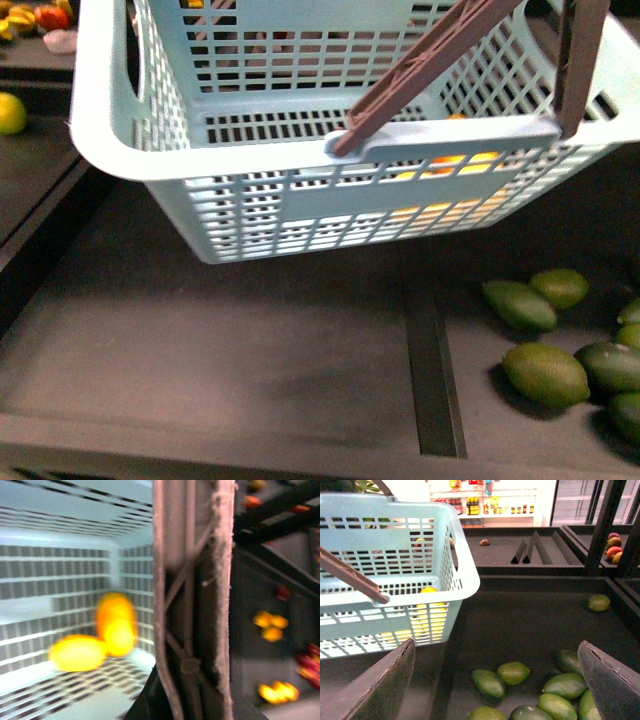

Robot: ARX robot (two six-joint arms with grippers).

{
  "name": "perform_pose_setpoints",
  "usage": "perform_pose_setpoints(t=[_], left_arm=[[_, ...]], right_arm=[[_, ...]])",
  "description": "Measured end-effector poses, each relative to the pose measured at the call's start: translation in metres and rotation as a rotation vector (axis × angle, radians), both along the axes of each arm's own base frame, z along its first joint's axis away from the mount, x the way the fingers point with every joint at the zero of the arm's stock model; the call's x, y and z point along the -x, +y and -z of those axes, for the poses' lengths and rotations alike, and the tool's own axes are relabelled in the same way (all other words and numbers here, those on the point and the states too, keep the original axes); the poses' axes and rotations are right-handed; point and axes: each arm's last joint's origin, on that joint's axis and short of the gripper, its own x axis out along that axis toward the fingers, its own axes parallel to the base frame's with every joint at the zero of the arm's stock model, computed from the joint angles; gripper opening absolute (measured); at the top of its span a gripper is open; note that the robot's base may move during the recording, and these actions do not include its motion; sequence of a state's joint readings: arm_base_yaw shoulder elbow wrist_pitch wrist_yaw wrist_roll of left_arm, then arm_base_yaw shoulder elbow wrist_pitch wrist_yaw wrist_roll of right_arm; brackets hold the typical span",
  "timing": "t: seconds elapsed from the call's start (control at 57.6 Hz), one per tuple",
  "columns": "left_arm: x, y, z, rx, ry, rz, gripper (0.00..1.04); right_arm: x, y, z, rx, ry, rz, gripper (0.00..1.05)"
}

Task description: Pick lemon and mango into basket

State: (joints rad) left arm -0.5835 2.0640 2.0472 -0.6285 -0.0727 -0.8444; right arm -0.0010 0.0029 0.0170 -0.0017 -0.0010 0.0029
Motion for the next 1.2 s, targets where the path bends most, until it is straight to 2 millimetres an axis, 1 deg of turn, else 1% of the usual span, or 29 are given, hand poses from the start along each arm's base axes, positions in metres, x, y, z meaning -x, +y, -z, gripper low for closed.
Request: perform_pose_setpoints(t=[0.052, 0.156, 0.278, 0.364, 0.434, 0.468, 0.521, 0.555, 0.625, 0.659, 0.694, 0.711, 0.781, 0.833, 0.85, 0.902, 0.92, 0.954, 0.972, 0.989, 1.006, 1.041, 1.058, 1.093, 1.111, 1.145, 1.163, 1.197], left_arm=[[-0.001, -0.004, 0.002, -0.084, 0.002, -0.102, 0.05], [-0.01, -0.005, 0.006, -0.124, -0.045, -0.178, 0.05], [-0.032, 0.009, 0.012, -0.131, -0.083, -0.221, 0.05], [-0.051, 0.026, 0.015, -0.1, -0.087, -0.254, 0.05], [-0.072, 0.042, 0.021, -0.043, -0.076, -0.299, 0.05], [-0.085, 0.051, 0.027, -0.005, -0.063, -0.332, 0.05], [-0.102, 0.058, 0.037, 0.048, -0.044, -0.367, 0.05], [-0.112, 0.061, 0.045, 0.075, -0.025, -0.393, 0.05], [-0.126, 0.064, 0.06, 0.105, 0.015, -0.422, 0.05], [-0.129, 0.064, 0.064, 0.111, 0.024, -0.427, 0.05], [-0.135, 0.065, 0.075, 0.121, 0.049, -0.443, 0.05], [-0.135, 0.065, 0.075, 0.121, 0.049, -0.443, 0.05], [-0.145, 0.068, 0.09, 0.149, 0.066, -0.469, 0.05], [-0.149, 0.071, 0.094, 0.165, 0.064, -0.488, 0.05], [-0.154, 0.076, 0.097, 0.193, 0.057, -0.521, 0.05], [-0.157, 0.08, 0.099, 0.205, 0.046, -0.546, 0.05], [-0.162, 0.088, 0.1, 0.22, 0.022, -0.578, 0.05], [-0.164, 0.091, 0.101, 0.233, 0.016, -0.597, 0.05], [-0.169, 0.097, 0.103, 0.243, -0.003, -0.625, 0.05], [-0.169, 0.097, 0.103, 0.243, -0.003, -0.625, 0.05], [-0.173, 0.104, 0.105, 0.263, -0.018, -0.649, 0.05], [-0.177, 0.111, 0.107, 0.284, -0.031, -0.688, 0.05], [-0.177, 0.111, 0.107, 0.284, -0.031, -0.688, 0.05], [-0.183, 0.123, 0.113, 0.324, -0.046, -0.746, 0.05], [-0.183, 0.123, 0.113, 0.324, -0.046, -0.746, 0.05], [-0.187, 0.13, 0.121, 0.342, -0.041, -0.781, 0.05], [-0.187, 0.13, 0.121, 0.342, -0.041, -0.781, 0.05], [-0.189, 0.133, 0.129, 0.357, -0.033, -0.819, 0.05]], right_arm=[[0.0, 0.0, 0.0, 0.0, 0.0, 0.0, 0.96], [0.0, 0.0, 0.0, 0.0, 0.0, 0.0, 0.96], [0.0, 0.0, 0.0, 0.0, 0.0, 0.002, 0.96], [0.0, 0.0, 0.0, 0.0, 0.0, 0.001, 0.96], [0.0, 0.0, 0.0, 0.0, 0.0, 0.0, 0.96], [0.0, 0.0, 0.0, 0.0, 0.0, 0.0, 0.96], [0.0, 0.0, 0.0, 0.0, 0.0, 0.0, 0.96], [0.0, 0.0, 0.0, 0.0, 0.0, 0.001, 0.96], [0.0, 0.0, 0.0, 0.0, 0.0, 0.001, 0.96], [0.0, 0.0, 0.0, 0.0, 0.0, 0.001, 0.96], [0.0, 0.0, 0.0, 0.0, 0.0, 0.001, 0.96], [0.0, 0.0, 0.0, 0.0, 0.0, 0.001, 0.96], [0.0, 0.0, 0.0, 0.0, 0.0, 0.0, 0.96], [0.0, 0.0, 0.0, 0.0, 0.0, 0.001, 0.96], [0.0, 0.0, 0.0, 0.0, 0.0, 0.0, 0.96], [0.0, 0.0, 0.0, 0.0, 0.0, 0.001, 0.96], [0.0, 0.0, 0.0, 0.0, 0.0, 0.001, 0.96], [0.0, 0.0, 0.0, 0.0, 0.0, 0.001, 0.96], [0.0, 0.0, 0.0, 0.0, 0.0, 0.001, 0.96], [0.0, 0.0, 0.0, 0.0, 0.0, 0.001, 0.96], [0.0, 0.0, 0.0, 0.0, 0.0, 0.001, 0.96], [0.0, 0.0, 0.0, 0.0, 0.0, 0.001, 0.96], [0.0, 0.0, 0.0, 0.0, 0.0, 0.001, 0.96], [0.0, 0.0, 0.0, 0.0, 0.0, 0.001, 0.96], [0.0, 0.0, 0.0, 0.0, 0.0, 0.001, 0.96], [0.0, 0.0, 0.0, 0.0, 0.0, 0.001, 0.96], [0.0, 0.0, 0.0, 0.0, 0.0, 0.001, 0.96], [0.0, 0.0, 0.0, 0.0, 0.0, 0.0, 0.96]])
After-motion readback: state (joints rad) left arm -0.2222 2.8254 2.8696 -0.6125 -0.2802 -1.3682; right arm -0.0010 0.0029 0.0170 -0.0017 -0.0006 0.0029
